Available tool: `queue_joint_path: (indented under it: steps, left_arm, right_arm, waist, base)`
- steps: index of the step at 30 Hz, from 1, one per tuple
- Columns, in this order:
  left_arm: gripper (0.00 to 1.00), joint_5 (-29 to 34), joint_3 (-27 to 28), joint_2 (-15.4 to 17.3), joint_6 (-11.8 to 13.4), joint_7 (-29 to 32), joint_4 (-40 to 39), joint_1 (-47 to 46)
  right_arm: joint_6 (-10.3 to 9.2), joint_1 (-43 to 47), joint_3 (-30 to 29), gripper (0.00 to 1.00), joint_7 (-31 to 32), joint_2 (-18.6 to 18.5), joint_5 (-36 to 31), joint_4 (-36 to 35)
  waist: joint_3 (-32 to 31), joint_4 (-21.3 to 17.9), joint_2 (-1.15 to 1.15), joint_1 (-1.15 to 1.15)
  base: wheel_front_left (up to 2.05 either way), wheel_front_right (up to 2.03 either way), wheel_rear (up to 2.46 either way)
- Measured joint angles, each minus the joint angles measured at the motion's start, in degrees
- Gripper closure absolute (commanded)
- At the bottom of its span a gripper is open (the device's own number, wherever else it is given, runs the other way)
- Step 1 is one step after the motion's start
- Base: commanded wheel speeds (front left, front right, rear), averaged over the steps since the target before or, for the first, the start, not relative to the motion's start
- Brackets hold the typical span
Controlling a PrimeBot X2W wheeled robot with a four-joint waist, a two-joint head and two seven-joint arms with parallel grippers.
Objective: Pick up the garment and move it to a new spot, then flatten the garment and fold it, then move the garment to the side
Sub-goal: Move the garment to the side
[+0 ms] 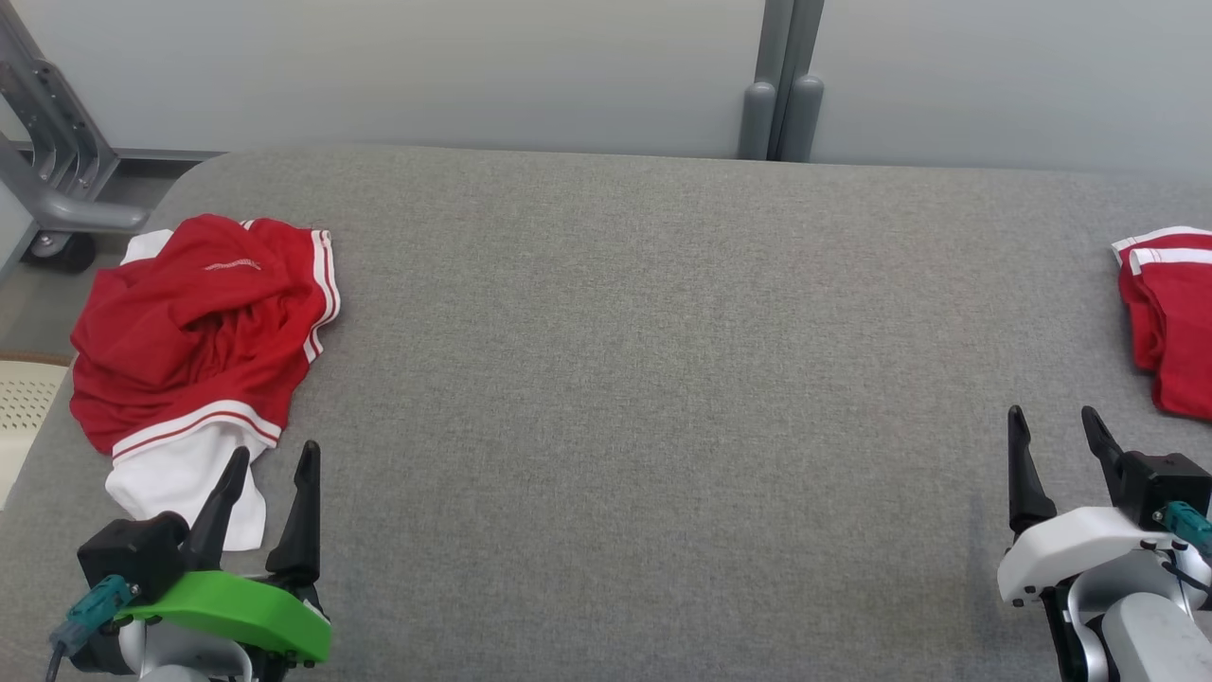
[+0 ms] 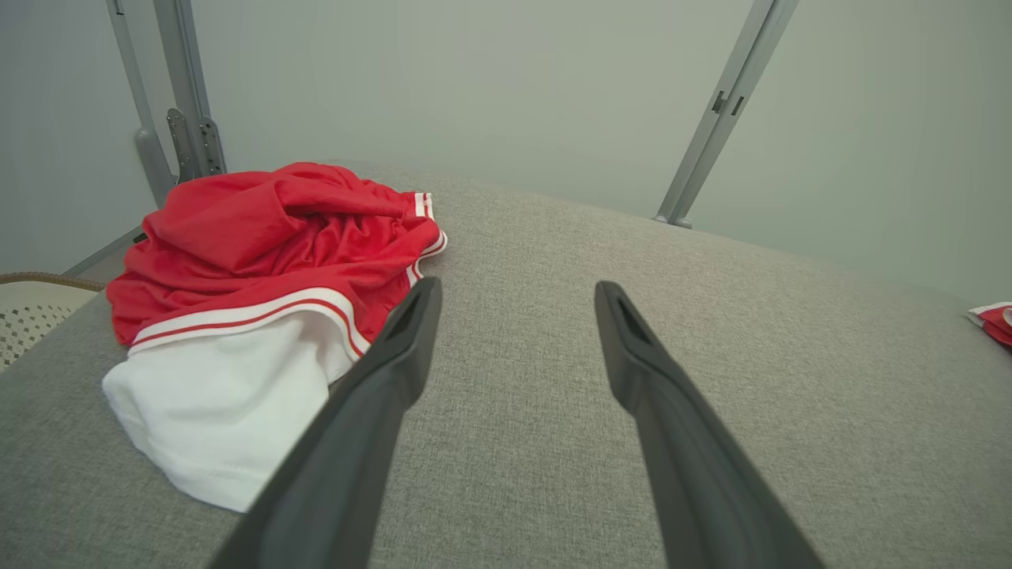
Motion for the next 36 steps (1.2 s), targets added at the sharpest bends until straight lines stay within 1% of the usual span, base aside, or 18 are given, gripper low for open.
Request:
queue_joint_path:
  steps: [6, 13, 16, 21, 26, 31, 33, 36]
  left_arm:
    - [0.00, 0.9, 0.2, -0.6, -0.5, 0.0, -1.0, 0.0]
    - [0.00, 1.5, 0.7, -1.6, -0.9, 0.0, -1.2, 0.0]
    - [0.00, 1.6, 1.7, -1.9, -0.9, 0.0, -1.5, 0.1]
    - [0.00, 1.8, 4.8, -2.1, -0.2, 0.0, -2.5, 2.4]
    - [0.00, 1.9, 6.8, -2.2, 0.1, 0.0, -2.8, 4.4]
    - [0.00, 2.3, 6.7, -2.5, 0.0, 0.0, -2.8, 4.8]
    - [0.00, 2.4, 6.6, -2.6, -0.5, 0.0, -2.8, 4.8]
    - [0.00, 2.4, 7.9, -2.7, -0.5, 0.0, -2.9, 4.9]
  right_arm:
    - [0.00, 0.9, -0.6, 0.00, -0.1, 0.0, -0.4, -0.9]
    - [0.00, 1.5, 0.0, 0.00, -0.1, 0.0, -0.9, -2.4]
    - [0.32, 1.4, 1.1, 0.00, -0.1, -0.1, -1.3, -2.6]
    - [2.53, 0.4, 4.7, 0.00, -0.1, 0.0, -3.2, -3.0]
    - [3.67, -2.3, 6.4, 0.00, -0.1, 0.3, -3.7, -3.1]
    - [3.63, -2.4, 6.0, 0.00, -0.2, 0.3, -3.7, -2.8]
    - [3.57, -2.4, 5.5, 0.00, -0.2, 0.1, -3.7, -2.8]
    - [3.64, -2.4, 6.3, 0.00, -0.2, 0.3, -3.9, -2.3]
  waist:
    - [-0.1, 0.4, 0.00, 0.00]
    - [-0.1, 2.9, 0.00, 0.00]
    - [-0.2, 4.7, 0.00, 0.00]
    - [-0.3, 8.1, 0.00, 0.00]
    - [-0.4, 11.9, 0.00, 0.00]
    - [-0.6, 15.8, 0.00, 0.00]
    - [-0.7, 17.4, 0.00, 0.00]
    - [-0.8, 19.5, 0.00, 0.00]
  base:
    - [0.00, 0.00, 0.00]
    - [0.00, 0.00, 0.00]
    - [0.00, 0.00, 0.00]
    - [0.00, 0.00, 0.00]
    - [0.00, 0.00, 0.00]
    - [0.00, 0.00, 0.00]
    - [0.00, 0.00, 0.00]
    - [0.00, 0.00, 0.00]
